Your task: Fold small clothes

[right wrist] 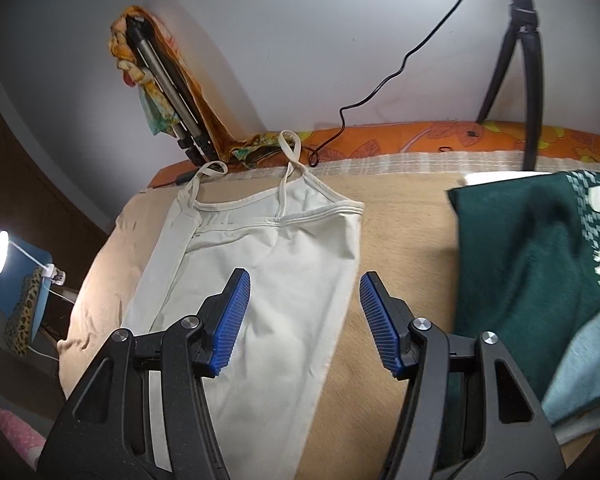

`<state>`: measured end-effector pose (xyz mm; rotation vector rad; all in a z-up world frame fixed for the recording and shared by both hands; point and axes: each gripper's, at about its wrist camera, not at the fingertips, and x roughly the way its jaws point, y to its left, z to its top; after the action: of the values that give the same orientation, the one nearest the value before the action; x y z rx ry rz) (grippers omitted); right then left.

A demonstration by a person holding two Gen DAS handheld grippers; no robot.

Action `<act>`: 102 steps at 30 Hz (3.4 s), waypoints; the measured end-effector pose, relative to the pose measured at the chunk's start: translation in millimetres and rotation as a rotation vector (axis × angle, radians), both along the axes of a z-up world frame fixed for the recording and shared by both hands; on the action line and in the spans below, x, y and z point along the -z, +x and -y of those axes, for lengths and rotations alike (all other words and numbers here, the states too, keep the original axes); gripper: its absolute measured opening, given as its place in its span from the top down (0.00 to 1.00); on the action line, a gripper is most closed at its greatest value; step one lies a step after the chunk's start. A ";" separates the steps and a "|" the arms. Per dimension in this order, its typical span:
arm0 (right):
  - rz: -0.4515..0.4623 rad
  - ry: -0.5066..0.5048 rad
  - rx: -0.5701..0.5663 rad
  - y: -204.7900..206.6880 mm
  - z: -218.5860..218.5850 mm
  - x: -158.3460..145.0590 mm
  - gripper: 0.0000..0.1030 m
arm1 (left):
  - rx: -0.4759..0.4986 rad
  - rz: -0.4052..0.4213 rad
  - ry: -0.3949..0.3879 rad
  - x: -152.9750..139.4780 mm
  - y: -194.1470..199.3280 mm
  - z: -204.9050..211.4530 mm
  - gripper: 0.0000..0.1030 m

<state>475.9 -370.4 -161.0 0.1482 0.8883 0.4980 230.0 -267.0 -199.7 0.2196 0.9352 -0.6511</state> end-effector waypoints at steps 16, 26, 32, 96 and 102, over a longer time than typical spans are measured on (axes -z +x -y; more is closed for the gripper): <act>-0.087 -0.109 0.118 58.6 -27.2 40.6 0.40 | -0.045 0.010 -0.128 -8.1 4.9 -45.9 0.97; -0.123 -0.092 0.138 69.9 -27.3 45.0 0.88 | -0.068 -0.013 -0.210 -6.5 6.9 -65.5 0.97; -0.074 -0.204 0.133 60.6 -51.1 21.3 0.94 | -0.089 -0.021 -0.288 -12.9 3.5 -83.1 0.97; -0.252 -0.070 0.029 -254.6 -66.2 44.0 0.59 | -0.496 -0.190 -0.302 30.7 -46.5 -256.4 0.60; -0.269 0.011 0.018 -255.2 -61.5 49.7 0.92 | -0.516 -0.217 -0.338 35.8 -45.1 -259.4 0.96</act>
<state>220.8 -308.9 -210.7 0.2365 1.1457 0.4725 184.9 -7.6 -235.5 -0.3912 1.0203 -0.3461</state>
